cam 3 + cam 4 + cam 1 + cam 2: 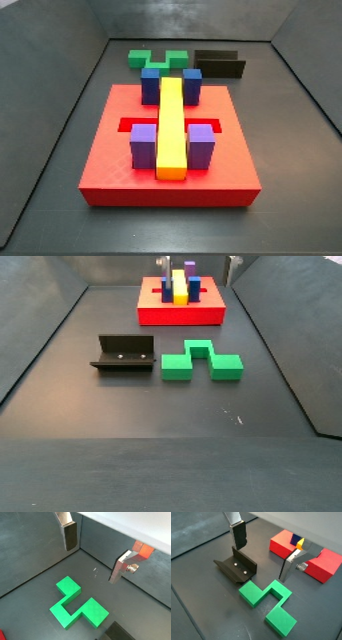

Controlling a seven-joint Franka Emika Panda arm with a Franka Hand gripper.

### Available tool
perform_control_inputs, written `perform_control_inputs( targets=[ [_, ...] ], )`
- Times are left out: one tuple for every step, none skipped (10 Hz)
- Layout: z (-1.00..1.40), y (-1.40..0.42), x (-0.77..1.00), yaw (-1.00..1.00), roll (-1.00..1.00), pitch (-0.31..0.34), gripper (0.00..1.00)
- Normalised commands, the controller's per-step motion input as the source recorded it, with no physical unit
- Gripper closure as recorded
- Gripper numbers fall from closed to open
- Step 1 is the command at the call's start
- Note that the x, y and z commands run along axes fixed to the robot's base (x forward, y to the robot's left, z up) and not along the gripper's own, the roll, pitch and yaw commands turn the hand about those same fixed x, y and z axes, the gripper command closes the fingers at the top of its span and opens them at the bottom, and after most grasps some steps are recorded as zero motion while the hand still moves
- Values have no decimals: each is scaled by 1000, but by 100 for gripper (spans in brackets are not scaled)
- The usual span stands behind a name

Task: Pick up the green object. Move up. Place the green object on the fixture. Regrasp the green object. Move to above the board. Insert the green object.
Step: Pick up the green object.

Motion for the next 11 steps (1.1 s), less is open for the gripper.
perform_control_inputs(
  targets=[
    [-314,-426,-46,74,71,0,0],
    [-454,-697,-140,69,90,0,0],
    [-411,-723,-34,83,124,0,0],
    [-397,-457,0,54,0,-1,0],
    [-549,-211,-17,31,0,-31,0],
    [-711,0,0,60,94,0,0],
    [-789,0,-54,54,140,-6,0],
    [-743,0,0,106,80,-7,0],
    [-680,-54,0,100,64,-29,0],
    [-654,-83,-17,100,74,-36,0],
    [-620,-63,0,103,99,-9,0]
  ],
)
